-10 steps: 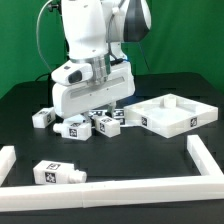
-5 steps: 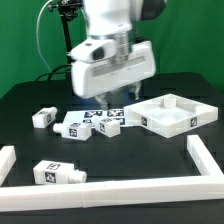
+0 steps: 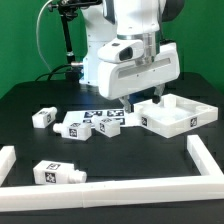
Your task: Assemble one leg
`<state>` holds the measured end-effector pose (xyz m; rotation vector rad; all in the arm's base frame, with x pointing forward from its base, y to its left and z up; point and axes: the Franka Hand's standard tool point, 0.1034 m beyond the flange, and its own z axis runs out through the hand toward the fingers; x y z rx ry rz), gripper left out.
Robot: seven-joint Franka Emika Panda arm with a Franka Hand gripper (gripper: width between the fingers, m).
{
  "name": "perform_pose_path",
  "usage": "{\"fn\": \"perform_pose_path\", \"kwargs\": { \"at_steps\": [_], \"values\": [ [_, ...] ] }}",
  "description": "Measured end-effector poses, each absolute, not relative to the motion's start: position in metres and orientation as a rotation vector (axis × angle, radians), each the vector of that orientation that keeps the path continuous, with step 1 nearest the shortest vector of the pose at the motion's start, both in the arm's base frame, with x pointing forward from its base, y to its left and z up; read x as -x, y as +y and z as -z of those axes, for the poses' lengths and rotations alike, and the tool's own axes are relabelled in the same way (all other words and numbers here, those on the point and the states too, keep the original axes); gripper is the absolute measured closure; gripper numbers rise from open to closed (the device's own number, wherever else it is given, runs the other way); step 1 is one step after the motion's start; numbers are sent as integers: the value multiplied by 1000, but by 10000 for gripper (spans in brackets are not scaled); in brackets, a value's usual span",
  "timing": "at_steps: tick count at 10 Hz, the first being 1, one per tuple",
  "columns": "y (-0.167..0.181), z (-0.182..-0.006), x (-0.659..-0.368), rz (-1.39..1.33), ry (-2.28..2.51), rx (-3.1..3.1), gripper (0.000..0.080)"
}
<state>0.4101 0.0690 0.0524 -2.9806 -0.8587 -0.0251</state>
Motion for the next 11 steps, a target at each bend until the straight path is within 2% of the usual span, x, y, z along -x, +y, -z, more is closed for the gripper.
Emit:
{"fn": "perform_pose_path", "kwargs": {
  "at_steps": [4,7,10,11],
  "values": [
    [74,-15,-399,38,-864,2968,151],
    [73,-8,-393,57,-861,2970,151],
    [73,-7,-392,55,-861,2970,553],
    [73,-7,-392,55,-861,2970,553]
  ]
}}
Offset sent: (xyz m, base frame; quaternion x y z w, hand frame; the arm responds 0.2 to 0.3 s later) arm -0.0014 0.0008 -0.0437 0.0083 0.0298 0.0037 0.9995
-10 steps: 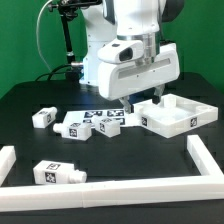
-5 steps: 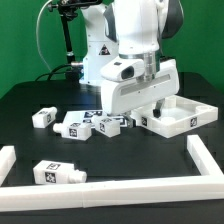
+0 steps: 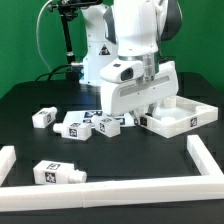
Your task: Assemble one leg
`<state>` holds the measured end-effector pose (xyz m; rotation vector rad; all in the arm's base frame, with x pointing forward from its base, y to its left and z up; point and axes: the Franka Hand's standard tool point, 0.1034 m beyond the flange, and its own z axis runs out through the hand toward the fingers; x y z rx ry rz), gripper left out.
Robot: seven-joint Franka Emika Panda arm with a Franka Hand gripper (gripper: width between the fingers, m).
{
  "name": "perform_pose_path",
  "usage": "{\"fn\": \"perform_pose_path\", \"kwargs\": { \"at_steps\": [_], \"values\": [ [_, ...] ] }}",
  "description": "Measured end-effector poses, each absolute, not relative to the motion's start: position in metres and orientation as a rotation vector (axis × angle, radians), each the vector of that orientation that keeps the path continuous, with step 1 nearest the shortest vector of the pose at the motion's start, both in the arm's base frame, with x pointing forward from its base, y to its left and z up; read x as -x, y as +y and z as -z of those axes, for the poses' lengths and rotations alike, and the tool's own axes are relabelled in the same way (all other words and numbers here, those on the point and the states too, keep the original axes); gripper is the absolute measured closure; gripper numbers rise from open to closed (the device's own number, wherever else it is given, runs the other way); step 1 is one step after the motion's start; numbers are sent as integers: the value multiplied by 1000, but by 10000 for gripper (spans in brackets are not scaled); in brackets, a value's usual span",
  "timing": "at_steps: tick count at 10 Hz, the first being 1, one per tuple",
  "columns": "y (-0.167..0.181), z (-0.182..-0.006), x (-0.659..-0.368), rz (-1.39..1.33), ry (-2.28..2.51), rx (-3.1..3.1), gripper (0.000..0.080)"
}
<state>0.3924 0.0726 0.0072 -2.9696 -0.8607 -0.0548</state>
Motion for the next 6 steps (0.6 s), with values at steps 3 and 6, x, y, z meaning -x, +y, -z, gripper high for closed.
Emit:
{"fn": "perform_pose_path", "kwargs": {
  "at_steps": [3,6],
  "values": [
    [73,-7,-392,55,-861,2970,751],
    [72,-19,-393,21,-862,2969,751]
  ]
}}
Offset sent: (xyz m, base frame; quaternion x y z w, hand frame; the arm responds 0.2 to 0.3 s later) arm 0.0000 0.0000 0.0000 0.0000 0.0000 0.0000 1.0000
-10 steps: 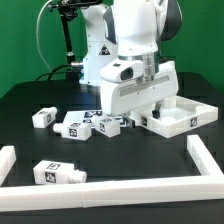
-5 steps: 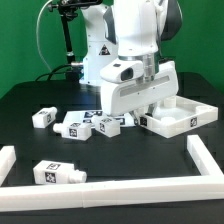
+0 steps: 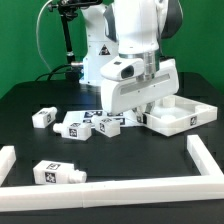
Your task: Assemble one leg
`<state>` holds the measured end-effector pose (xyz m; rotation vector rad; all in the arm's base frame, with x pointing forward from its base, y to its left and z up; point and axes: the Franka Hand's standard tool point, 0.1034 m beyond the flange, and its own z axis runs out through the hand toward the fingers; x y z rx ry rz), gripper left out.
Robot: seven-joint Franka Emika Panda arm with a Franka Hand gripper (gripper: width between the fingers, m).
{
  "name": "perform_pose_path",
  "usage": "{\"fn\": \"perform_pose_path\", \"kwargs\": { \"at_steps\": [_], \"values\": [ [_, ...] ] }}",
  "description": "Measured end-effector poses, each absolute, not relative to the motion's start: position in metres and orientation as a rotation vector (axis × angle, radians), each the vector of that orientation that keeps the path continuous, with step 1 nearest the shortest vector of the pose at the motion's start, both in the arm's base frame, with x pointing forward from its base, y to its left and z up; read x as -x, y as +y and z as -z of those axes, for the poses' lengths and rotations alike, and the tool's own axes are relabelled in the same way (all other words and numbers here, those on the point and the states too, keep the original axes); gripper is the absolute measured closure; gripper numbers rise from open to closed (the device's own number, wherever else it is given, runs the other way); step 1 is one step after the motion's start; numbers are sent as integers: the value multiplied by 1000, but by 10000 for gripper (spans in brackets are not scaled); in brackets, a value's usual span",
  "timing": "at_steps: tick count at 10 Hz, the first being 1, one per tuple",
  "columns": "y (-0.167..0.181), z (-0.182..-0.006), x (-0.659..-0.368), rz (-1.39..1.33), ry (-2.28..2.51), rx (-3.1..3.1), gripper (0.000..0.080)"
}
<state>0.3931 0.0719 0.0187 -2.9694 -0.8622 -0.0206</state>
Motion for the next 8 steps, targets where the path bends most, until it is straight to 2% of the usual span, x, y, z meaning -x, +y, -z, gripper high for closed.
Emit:
{"fn": "perform_pose_path", "kwargs": {
  "at_steps": [1,2,3,4,5,8],
  "values": [
    [66,-41,-397,-32,-854,2972,751],
    [54,-70,-413,-26,-845,2981,751],
    [40,-91,-427,-27,-794,2993,751],
    [31,-102,-436,-74,-731,2992,751],
    [30,-108,-443,-73,-715,2996,751],
    [30,-103,-438,-87,-715,2993,751]
  ]
}}
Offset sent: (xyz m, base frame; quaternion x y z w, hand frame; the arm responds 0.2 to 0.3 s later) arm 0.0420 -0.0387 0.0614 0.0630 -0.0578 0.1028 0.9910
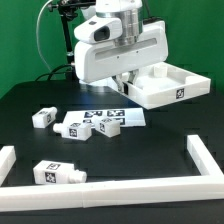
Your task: Assemble one leg
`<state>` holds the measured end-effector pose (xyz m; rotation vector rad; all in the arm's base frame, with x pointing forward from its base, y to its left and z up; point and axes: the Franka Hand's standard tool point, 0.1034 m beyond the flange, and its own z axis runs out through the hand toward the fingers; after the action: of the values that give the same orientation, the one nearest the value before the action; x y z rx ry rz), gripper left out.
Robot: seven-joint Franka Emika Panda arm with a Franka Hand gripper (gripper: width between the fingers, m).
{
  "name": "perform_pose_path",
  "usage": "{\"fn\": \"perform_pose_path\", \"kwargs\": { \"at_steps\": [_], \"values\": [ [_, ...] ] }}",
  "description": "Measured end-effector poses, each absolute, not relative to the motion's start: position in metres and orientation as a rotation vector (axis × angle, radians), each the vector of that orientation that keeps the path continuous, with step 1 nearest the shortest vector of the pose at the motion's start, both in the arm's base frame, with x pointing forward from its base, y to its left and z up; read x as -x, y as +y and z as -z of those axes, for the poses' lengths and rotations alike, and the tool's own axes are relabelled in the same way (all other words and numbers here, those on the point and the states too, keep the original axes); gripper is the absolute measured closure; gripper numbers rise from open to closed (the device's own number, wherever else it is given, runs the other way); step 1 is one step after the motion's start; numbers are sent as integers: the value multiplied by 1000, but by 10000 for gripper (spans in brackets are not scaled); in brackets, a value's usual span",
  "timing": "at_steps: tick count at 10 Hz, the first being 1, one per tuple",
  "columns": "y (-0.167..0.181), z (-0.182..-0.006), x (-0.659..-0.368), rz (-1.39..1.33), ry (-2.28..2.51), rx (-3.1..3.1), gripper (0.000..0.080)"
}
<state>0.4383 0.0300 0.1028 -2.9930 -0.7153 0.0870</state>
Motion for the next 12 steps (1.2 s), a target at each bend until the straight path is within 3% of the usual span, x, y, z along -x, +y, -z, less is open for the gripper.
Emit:
{"fn": "perform_pose_path", "kwargs": {
  "at_steps": [3,5,10,12],
  "values": [
    [14,-98,-460,-131,-300,3078,751],
    [-4,-85,-460,-186,-256,3050,751],
    [-4,-80,-461,-199,-227,3052,751],
    [-19,-68,-494,-225,-70,3044,751]
  ]
}}
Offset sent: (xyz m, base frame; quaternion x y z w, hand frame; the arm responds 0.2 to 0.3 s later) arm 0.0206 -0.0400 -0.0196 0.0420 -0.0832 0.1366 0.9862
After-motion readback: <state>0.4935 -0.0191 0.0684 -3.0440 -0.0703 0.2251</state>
